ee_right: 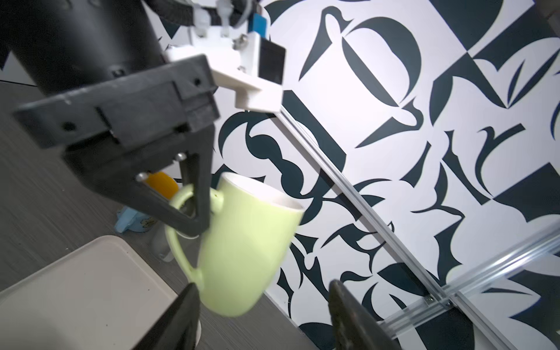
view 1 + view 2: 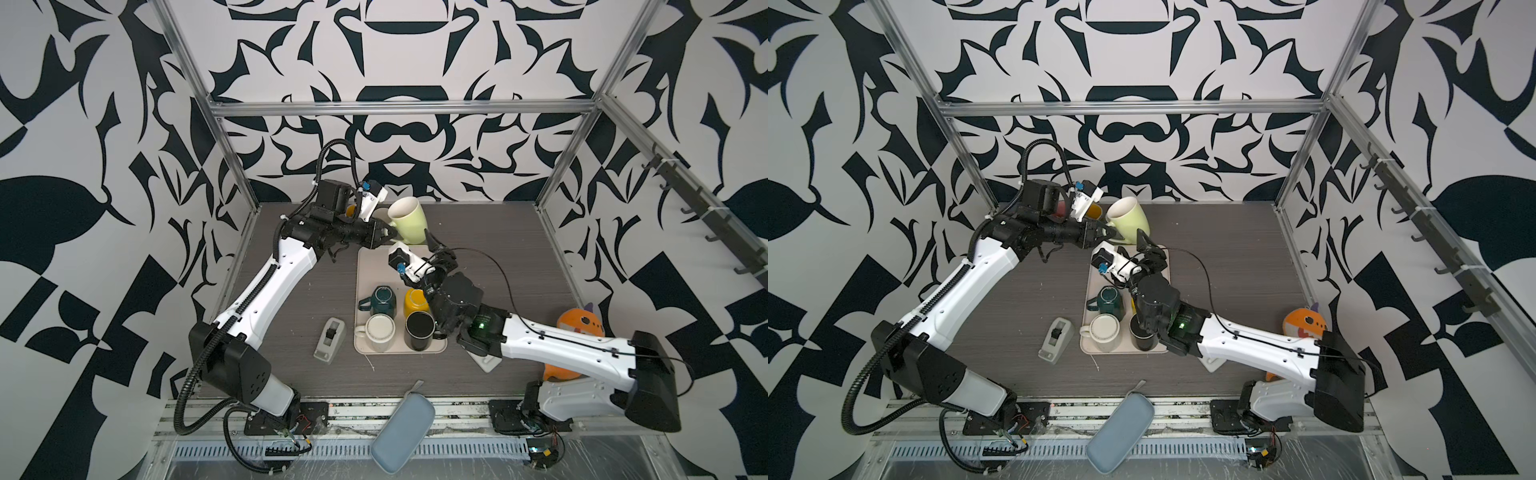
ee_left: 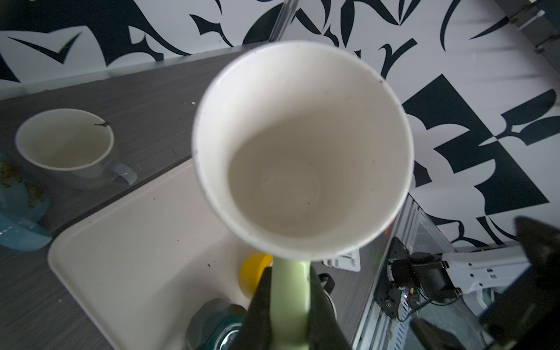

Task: Turn the mug right side up
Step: Place the mug at the top-center of the table.

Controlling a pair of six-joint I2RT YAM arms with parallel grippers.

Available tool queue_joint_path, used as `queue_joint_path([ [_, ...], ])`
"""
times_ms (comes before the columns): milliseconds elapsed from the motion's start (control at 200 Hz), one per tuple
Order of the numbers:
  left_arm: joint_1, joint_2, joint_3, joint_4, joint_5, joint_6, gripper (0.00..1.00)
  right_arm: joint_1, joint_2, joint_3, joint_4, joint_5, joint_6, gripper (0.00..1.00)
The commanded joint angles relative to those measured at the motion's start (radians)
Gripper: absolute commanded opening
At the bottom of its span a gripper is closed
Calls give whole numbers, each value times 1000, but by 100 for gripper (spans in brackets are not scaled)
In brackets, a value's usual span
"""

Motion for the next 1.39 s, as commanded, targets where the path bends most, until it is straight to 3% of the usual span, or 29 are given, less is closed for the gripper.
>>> queue_joint_path([
  [0,-3,-3,8,190,-97,-61,0,-59,-78,12,-216,-28,277,69],
  [110,-2,43,8,280,-187,-128,0,-228,-143,69,-524,-239,655,70],
  [190,-3,94,19,336,-235,-169,0,-343,-179,63,-598,-384,811,70],
  [325,-35,194,98,334,-370,-175,0,-479,-198,82,-689,-609,979,73],
  [550,-128,380,296,256,-605,-46,0,-643,-114,105,-739,-1009,1188,73],
  [840,-160,619,550,170,-762,-4,0,-871,-51,-14,-548,-1365,1465,72],
  [945,-164,669,570,171,-795,-2,0,-915,-28,-50,-479,-1432,1530,71],
  [1390,-164,751,541,217,-804,-68,0,-933,-9,-78,-463,-1445,1540,70],
])
